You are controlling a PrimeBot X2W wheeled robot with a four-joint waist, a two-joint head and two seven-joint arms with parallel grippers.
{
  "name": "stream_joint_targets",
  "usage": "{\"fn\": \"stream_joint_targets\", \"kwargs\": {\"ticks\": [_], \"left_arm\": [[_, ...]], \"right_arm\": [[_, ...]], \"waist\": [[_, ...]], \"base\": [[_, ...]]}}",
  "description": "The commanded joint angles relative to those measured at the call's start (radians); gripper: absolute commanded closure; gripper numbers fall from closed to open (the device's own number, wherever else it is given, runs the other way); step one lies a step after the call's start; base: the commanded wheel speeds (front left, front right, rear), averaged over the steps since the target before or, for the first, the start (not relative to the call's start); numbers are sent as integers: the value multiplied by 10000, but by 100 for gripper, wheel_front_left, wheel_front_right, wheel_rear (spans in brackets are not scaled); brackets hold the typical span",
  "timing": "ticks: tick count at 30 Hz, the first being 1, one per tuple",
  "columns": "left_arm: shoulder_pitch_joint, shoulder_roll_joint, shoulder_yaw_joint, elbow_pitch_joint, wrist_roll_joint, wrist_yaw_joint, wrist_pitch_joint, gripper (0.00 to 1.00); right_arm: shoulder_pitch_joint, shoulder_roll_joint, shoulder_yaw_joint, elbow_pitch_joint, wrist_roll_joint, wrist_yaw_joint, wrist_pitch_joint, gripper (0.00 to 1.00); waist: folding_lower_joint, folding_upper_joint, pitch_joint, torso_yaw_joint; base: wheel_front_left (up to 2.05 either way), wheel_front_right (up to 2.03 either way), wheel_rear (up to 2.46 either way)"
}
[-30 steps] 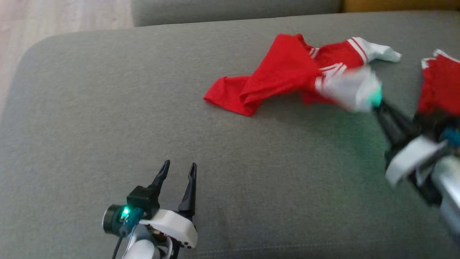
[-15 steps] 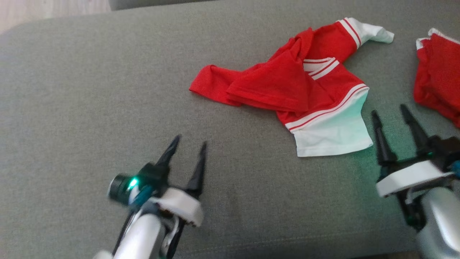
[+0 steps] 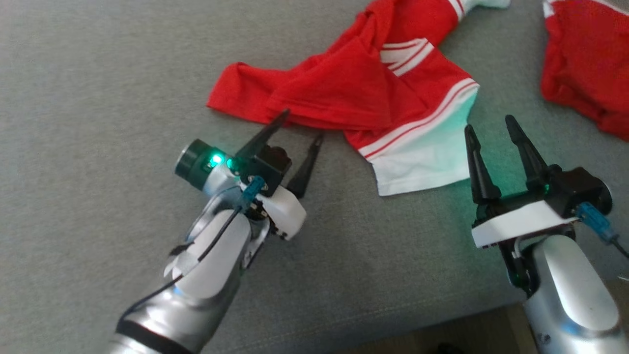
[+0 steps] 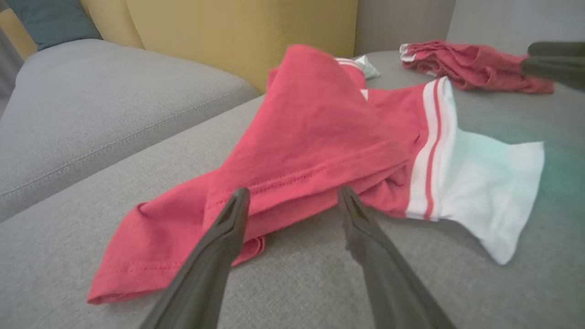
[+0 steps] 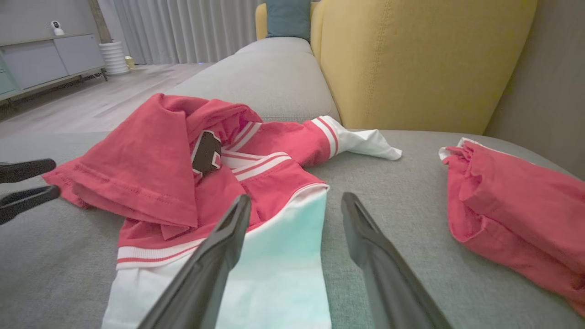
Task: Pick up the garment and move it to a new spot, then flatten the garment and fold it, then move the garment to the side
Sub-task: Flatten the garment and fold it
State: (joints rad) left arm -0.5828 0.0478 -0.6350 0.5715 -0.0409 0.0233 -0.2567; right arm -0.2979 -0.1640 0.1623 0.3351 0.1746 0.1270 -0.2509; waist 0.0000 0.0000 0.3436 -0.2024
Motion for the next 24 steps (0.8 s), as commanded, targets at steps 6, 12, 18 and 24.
{"fn": "stream_joint_targets", "kwargs": {"ticks": [6, 12, 18, 24], "left_arm": [[-848, 326, 394, 236, 414, 567, -51, 0], [-918, 512, 145, 241, 624, 728, -51, 0], [-882, 550, -18, 455, 537, 738, -51, 0], [-968, 566, 23, 311, 348, 742, -51, 100]], "right_arm": [[-223, 165, 147, -318, -117, 37, -108, 0], [-221, 221, 87, -313, -163, 37, -108, 0], [-254, 257, 81, -261, -160, 37, -108, 0], [-313, 332, 202, -184, -87, 37, -108, 0]], "waist": [[0, 0, 555, -571], [0, 0, 648, -667], [0, 0, 643, -664], [0, 0, 634, -695]], "base": [[0, 0, 0], [0, 0, 0], [0, 0, 0], [0, 0, 0]]}}
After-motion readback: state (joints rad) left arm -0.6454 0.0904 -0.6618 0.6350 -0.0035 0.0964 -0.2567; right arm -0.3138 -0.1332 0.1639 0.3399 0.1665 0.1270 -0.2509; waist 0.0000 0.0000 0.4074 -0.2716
